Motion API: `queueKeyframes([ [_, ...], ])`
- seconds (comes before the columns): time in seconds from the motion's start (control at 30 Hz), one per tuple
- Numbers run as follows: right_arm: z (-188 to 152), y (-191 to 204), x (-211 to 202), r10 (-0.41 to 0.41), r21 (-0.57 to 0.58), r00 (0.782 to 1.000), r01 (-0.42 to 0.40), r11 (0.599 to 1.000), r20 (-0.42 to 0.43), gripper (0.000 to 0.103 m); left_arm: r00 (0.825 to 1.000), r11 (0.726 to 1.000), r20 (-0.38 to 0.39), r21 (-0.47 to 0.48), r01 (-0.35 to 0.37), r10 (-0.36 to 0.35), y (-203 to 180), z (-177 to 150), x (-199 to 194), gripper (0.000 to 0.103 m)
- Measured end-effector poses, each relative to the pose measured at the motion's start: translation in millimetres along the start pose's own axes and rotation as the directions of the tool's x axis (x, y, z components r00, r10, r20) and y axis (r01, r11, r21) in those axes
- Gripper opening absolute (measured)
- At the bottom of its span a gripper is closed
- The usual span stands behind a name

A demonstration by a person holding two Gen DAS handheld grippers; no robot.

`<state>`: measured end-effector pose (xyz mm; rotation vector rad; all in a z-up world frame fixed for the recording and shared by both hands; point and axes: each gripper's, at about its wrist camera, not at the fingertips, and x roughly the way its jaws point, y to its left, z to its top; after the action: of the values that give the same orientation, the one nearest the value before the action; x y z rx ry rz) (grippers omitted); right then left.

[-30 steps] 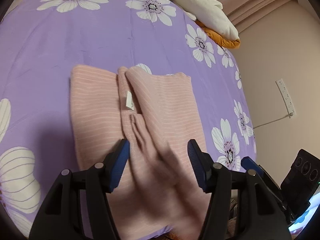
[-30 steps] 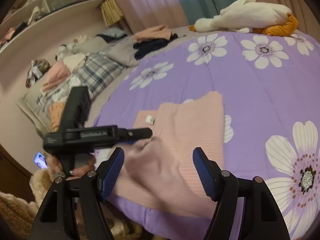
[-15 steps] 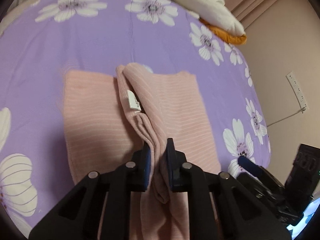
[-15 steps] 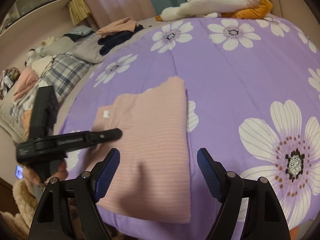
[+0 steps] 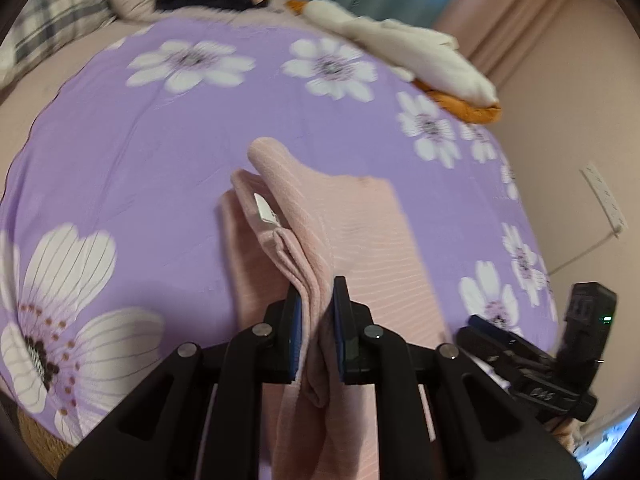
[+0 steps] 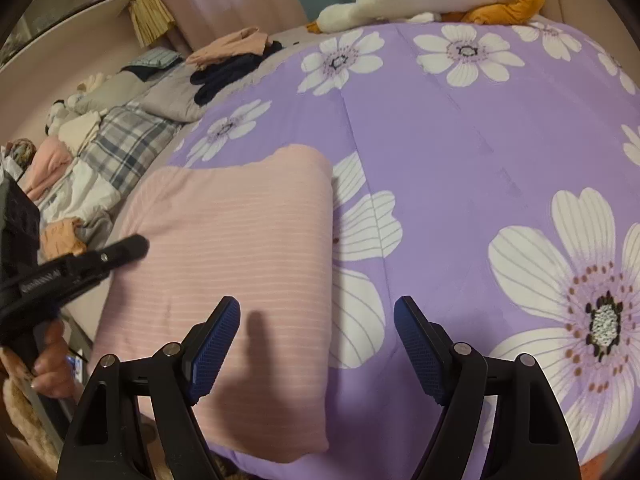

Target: Fold small clothes

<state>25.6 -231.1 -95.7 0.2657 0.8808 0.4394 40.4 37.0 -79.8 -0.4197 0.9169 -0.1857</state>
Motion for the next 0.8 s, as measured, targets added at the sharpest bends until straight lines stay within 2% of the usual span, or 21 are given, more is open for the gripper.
queueKeyframes([
  [0.13,-1.2,0.8,6.9,0.007,0.003,1.000,-0.007,1.000,-0.024,0.079,0.998,0.999,-0.039,-0.018,-0.046,0.045,16.6,-11.8,14.4,0.014],
  [0.33,-3.2,2.1,14.7,0.006,0.007,0.999,-0.006,1.000,-0.047,0.079,0.997,0.997,-0.044,-0.022,-0.069,0.068,22.8,-19.0,22.0,0.019],
  [0.4,-3.5,2.9,16.2,0.011,0.007,0.999,-0.010,1.000,-0.053,0.079,0.995,0.996,-0.038,-0.023,-0.090,0.089,23.4,-20.7,21.9,0.028],
  [0.53,-4.0,4.4,18.1,0.026,0.007,0.998,-0.026,1.000,-0.063,0.079,0.994,0.994,-0.018,-0.028,-0.105,0.104,25.0,-22.8,13.5,0.038],
  [0.6,-3.8,4.3,18.3,0.037,0.012,0.997,-0.036,0.999,-0.063,0.079,0.992,0.992,-0.004,-0.023,-0.124,0.124,26.5,-23.7,7.7,0.053],
  [0.63,-3.6,3.8,18.7,0.045,0.016,0.997,-0.044,0.999,-0.062,0.079,0.992,0.992,0.000,-0.019,-0.127,0.127,27.4,-24.2,6.8,0.055],
  [0.7,-3.2,3.8,19.8,0.056,0.021,0.996,-0.055,0.998,-0.063,0.079,0.994,0.994,-0.005,-0.023,-0.107,0.107,32.0,-25.9,6.4,0.062],
  [0.8,-3.6,6.1,24.8,0.062,0.022,0.995,-0.061,0.998,-0.076,0.079,0.998,0.996,-0.049,-0.072,-0.048,0.045,39.4,-31.3,13.7,0.063],
])
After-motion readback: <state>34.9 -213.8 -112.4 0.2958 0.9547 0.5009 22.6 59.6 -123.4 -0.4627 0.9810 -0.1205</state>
